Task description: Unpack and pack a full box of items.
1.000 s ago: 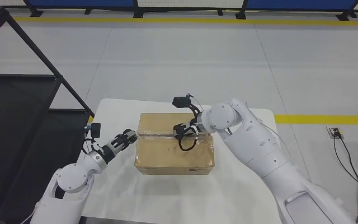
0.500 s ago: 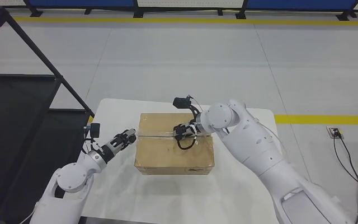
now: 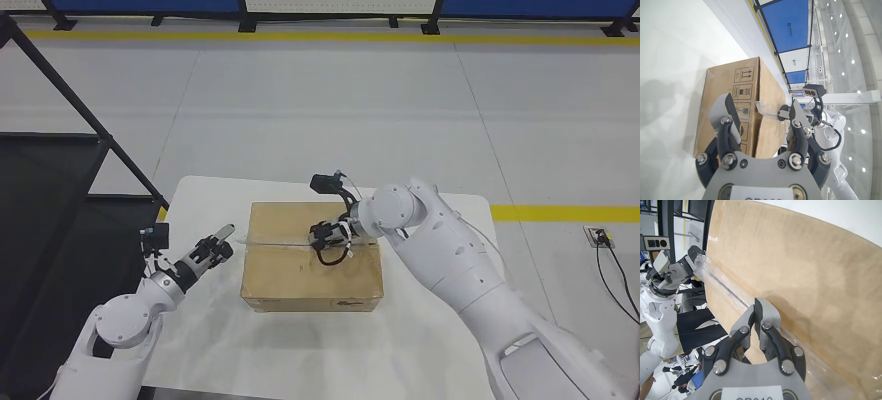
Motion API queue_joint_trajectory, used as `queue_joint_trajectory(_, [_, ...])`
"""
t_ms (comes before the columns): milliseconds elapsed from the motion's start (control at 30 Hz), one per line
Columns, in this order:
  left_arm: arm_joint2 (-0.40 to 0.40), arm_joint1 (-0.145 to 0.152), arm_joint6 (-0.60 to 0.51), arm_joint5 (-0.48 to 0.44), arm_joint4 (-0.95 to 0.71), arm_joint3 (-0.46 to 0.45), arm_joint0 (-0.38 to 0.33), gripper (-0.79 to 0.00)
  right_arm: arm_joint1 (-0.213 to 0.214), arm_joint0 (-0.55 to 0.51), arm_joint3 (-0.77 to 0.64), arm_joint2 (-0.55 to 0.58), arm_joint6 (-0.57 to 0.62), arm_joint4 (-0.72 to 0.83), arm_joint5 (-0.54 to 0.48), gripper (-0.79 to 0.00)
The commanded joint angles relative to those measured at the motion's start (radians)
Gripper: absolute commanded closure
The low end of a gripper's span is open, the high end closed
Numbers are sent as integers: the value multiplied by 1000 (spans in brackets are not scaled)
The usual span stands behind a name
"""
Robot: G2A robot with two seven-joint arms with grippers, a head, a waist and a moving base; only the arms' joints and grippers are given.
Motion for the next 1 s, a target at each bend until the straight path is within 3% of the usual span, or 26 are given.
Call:
queue_joint_trajectory(0, [-5,0,11,-1,-7,-3,8,-643,-3,-3,1,1,-11,4,2,0])
queue_joint_trajectory(33, [-6,-1,18,-2,-11,-5,12,-702,-5,-4,2,2,-15,8,4,0])
queue_joint_trajectory(167, [-6,-4,54,-1,-19,-11,31,-785,-18,-4,11,-5,-18,28,11,0])
queue_joint_trajectory(500, [39,-23,189,6,-56,-16,62,-785,-68,18,71,-38,-47,74,6,0])
queue_joint_trajectory(967, [116,-68,324,-51,-296,1,62,-785,-154,35,166,-84,-158,117,-21,0])
